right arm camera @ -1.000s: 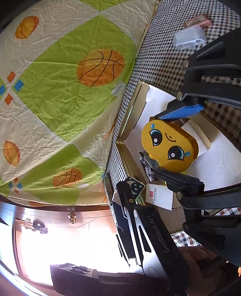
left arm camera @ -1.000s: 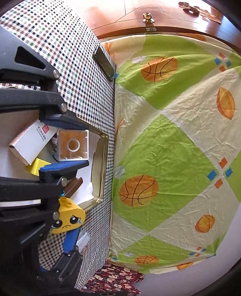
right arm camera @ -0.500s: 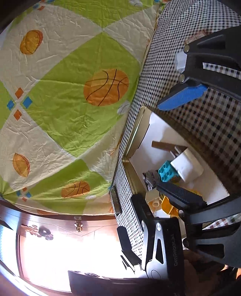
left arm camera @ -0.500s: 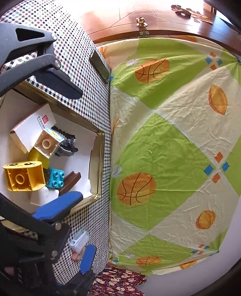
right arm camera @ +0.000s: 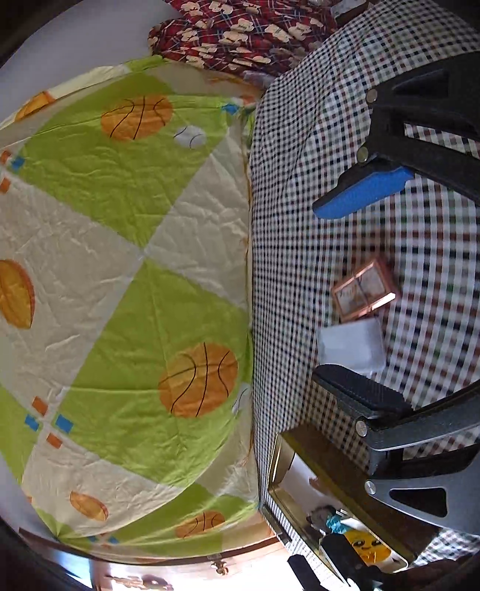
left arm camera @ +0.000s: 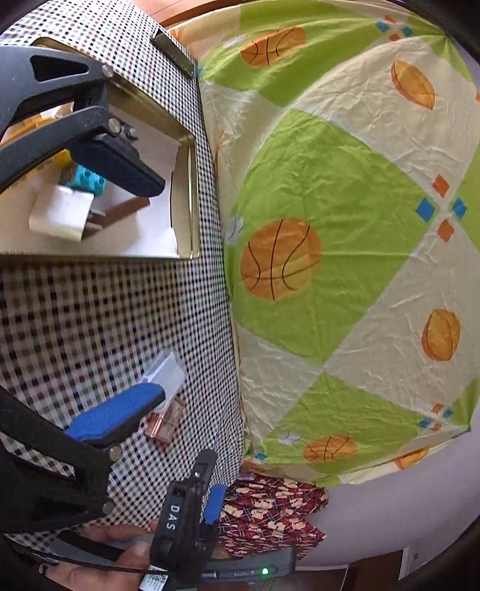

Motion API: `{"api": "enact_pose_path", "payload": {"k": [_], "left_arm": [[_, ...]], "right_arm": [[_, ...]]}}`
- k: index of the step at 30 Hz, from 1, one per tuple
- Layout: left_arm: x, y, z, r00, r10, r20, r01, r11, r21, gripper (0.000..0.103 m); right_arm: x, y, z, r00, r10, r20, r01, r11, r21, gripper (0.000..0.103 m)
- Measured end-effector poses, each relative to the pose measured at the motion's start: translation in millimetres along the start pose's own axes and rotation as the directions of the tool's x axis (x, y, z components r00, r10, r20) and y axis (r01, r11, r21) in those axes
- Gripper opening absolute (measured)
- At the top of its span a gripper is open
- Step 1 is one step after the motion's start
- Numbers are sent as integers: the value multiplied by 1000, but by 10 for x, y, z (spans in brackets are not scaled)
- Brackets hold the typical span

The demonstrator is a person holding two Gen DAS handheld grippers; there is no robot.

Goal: Organize rigid objects
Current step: 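Close the right tool on the copper picture frame while the left tool moves to the clear box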

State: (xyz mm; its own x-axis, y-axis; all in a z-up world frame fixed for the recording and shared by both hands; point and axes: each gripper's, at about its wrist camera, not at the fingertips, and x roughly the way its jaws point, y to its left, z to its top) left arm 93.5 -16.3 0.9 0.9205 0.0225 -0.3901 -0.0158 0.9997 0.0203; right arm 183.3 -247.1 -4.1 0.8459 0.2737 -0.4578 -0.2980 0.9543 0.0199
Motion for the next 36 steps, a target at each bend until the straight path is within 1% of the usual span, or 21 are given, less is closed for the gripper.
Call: {"api": "enact_pose_path", "payload": {"k": [3,5,7,9,11,13,15,18,21,23,24,26,27,29,30,32,36], "left_arm": [[228,-242,43,999,-12,-42,14,1000,28,102],[395,-358,58,998,8,-69,-5,999,47,102],[567,-462,58,994,25,-108,-18,998,62,102],[707,-513,54,990,33,-135,-24,998,62,102],[803,-538,50,988,34,-153,-26,998,56,102],[848,-536,42,986,42,-160,-34,998,56,102],[870,-548,31,986,44,-162,-35,998,59,102],[868,-527,34,986,46,-157,-38,998,55,102],[884,-523,37,986,54,-155,-46,998,53,102],[897,-519,41,986,56,-160,-48,997,57,102],[896,-521,43,986,56,-158,-48,997,58,102],[903,-529,47,986,58,-159,-48,997,63,102],[911,-542,51,985,58,-162,-48,997,66,102],[935,-580,57,984,55,-170,-43,996,76,102],[944,-603,61,984,55,-171,-42,996,81,102],[952,-647,68,984,52,-169,-36,995,93,102],[985,-753,80,983,40,-178,-21,994,109,102]], "right_arm": [[233,-82,-27,996,-19,-88,13,998,-64,83],[380,-106,-65,990,-14,-143,0,995,-101,83],[483,-132,-97,984,-16,-179,-6,993,-121,83],[582,-152,-114,974,17,-224,-48,990,-134,83],[638,-153,-116,970,4,-244,-43,987,-155,82],[683,-149,-114,967,-3,-255,-42,984,-172,82],[753,-124,-122,957,23,-288,-77,981,-179,82],[835,-17,-156,946,6,-324,-85,969,-232,82],[882,88,-186,935,25,-353,-128,954,-273,82],[901,118,-188,933,13,-360,-123,951,-284,82],[905,119,-180,932,27,-362,-135,951,-277,76],[949,114,-171,923,54,-381,-161,953,-255,57],[973,113,-172,917,62,-393,-170,954,-246,57],[1006,98,-152,914,80,-398,-183,956,-228,56],[1015,93,-150,912,87,-401,-188,957,-219,51],[1009,58,-142,914,85,-398,-177,964,-199,51],[949,-124,-88,931,66,-360,-117,985,-123,51]]}}
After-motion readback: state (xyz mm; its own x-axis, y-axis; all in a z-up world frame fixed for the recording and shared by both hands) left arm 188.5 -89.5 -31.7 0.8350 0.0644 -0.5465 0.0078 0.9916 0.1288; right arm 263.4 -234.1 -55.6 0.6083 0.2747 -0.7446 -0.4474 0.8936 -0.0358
